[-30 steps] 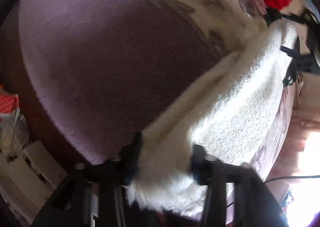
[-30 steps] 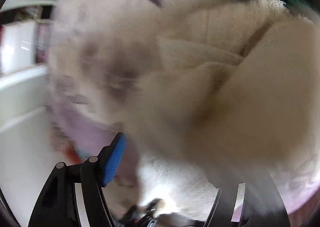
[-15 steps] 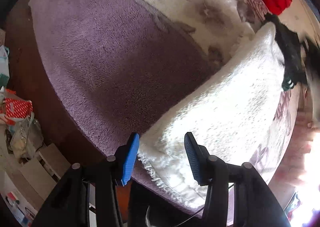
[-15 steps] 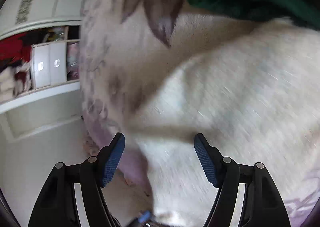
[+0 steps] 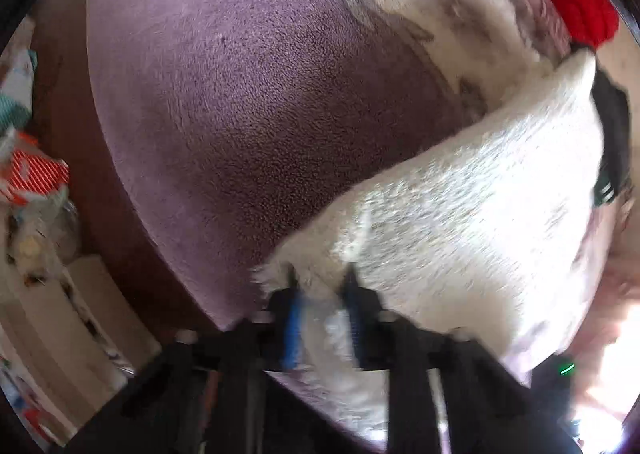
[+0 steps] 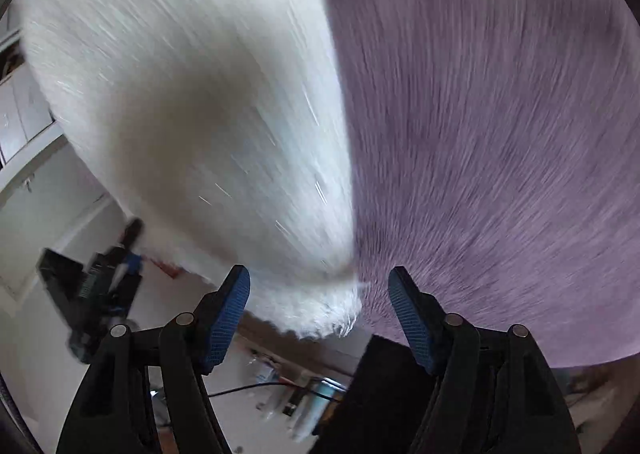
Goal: Fold large clothes
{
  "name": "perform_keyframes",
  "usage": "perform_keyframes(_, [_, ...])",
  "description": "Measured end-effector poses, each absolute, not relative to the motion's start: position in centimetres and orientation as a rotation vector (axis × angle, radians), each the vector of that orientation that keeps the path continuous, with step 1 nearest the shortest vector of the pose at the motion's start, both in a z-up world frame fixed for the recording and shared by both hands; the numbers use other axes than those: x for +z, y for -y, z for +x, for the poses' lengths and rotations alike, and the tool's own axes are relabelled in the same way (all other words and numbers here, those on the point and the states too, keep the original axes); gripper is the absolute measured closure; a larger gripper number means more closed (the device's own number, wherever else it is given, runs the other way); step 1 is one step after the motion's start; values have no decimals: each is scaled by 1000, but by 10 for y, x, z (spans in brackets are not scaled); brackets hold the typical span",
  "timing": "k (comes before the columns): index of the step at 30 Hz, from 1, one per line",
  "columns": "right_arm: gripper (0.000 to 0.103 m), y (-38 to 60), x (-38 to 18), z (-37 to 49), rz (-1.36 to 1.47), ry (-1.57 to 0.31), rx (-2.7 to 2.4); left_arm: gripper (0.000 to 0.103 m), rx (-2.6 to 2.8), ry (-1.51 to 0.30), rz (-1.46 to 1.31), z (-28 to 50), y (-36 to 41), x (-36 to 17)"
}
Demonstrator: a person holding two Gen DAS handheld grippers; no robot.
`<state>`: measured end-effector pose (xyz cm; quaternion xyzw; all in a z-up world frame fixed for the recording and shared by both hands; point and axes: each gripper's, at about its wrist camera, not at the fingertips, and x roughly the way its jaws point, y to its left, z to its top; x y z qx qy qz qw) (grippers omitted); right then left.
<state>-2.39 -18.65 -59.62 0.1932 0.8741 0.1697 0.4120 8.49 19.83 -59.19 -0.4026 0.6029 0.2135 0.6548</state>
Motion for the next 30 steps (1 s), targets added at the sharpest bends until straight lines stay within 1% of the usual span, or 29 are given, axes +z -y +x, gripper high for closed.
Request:
perform_keyframes(2, [81, 183, -586, -28, 447, -2145, 410, 95, 492, -1327, -976, 77, -205, -586])
perform_keyframes(4, [84, 179, -574, -28, 403, -2116, 427, 95, 496, -1345, -978, 69, -210, -587])
perform_keyframes(8, [84, 172, -586, -26, 330, -2159, 441, 94, 489, -1414, -924, 64, -202, -596])
perform_keyframes(9, [82, 170, -588, -20, 312, -2171, 467, 91, 482, -1417, -921, 66, -199, -592])
perform_keyframes(10, [77, 167, -589, -14, 315, -2182, 478, 89, 477, -1416, -922, 64, -198, -582])
perform_keyframes(11, [76, 169, -586, -6, 343, -2195, 486, 88, 468, -1422, -930, 64, -198, -573])
perform_keyframes(12, [72, 176, -582, 2, 391, -2206, 498, 87, 458, -1427, -948, 63, -197, -562])
perform_keyframes(13, [61, 184, -575, 11, 423, -2201, 509, 87, 461, -1432, -953, 60, -196, -549])
perform_keyframes(14, [52, 192, -571, 19, 433, -2190, 513, 87, 471, -1447, -928, 61, -194, -540])
perform_keyframes(15, [38, 202, -559, 32, 434, -2155, 514, 87, 492, -1469, -869, 63, -190, -527])
perform_keyframes(16, [36, 210, -547, 46, 421, -2110, 515, 85, 510, -1473, -764, 70, -187, -507])
perform_keyframes(17, [36, 213, -540, 52, 407, -2086, 518, 80, 510, -1472, -666, 81, -181, -494])
perform_keyframes(18, [36, 215, -530, 66, 390, -2054, 525, 65, 501, -1469, -573, 98, -178, -481])
perform_keyframes(19, [36, 216, -522, 79, 384, -2025, 529, 56, 481, -1452, -519, 113, -175, -472])
perform_keyframes(20, [36, 216, -515, 92, 389, -1995, 528, 42, 449, -1418, -486, 129, -172, -464])
perform_keyframes(21, [36, 215, -510, 105, 392, -1965, 529, 42, 413, -1380, -470, 150, -169, -458])
perform_keyframes(23, [36, 205, -503, 136, 362, -1892, 512, 43, 324, -1306, -465, 198, -163, -453])
perform_keyframes(24, [36, 209, -500, 145, 347, -1864, 495, 47, 241, -1280, -474, 234, -157, -458])
perform_keyframes(25, [36, 204, -498, 162, 337, -1828, 456, 57, 177, -1274, -491, 258, -153, -466])
perform_keyframes(26, [36, 201, -498, 176, 349, -1796, 425, 86, 94, -1270, -520, 290, -146, -478])
perform_keyframes(27, [36, 199, -498, 190, 373, -1771, 408, 90, 45, -1272, -534, 307, -142, -487])
perform_keyframes(28, [36, 195, -499, 209, 410, -1743, 398, 89, -18, -1286, -532, 342, -133, -507])
perform_keyframes(30, [36, 185, -499, 239, 440, -1701, 373, 89, -61, -1337, -489, 387, -123, -541])
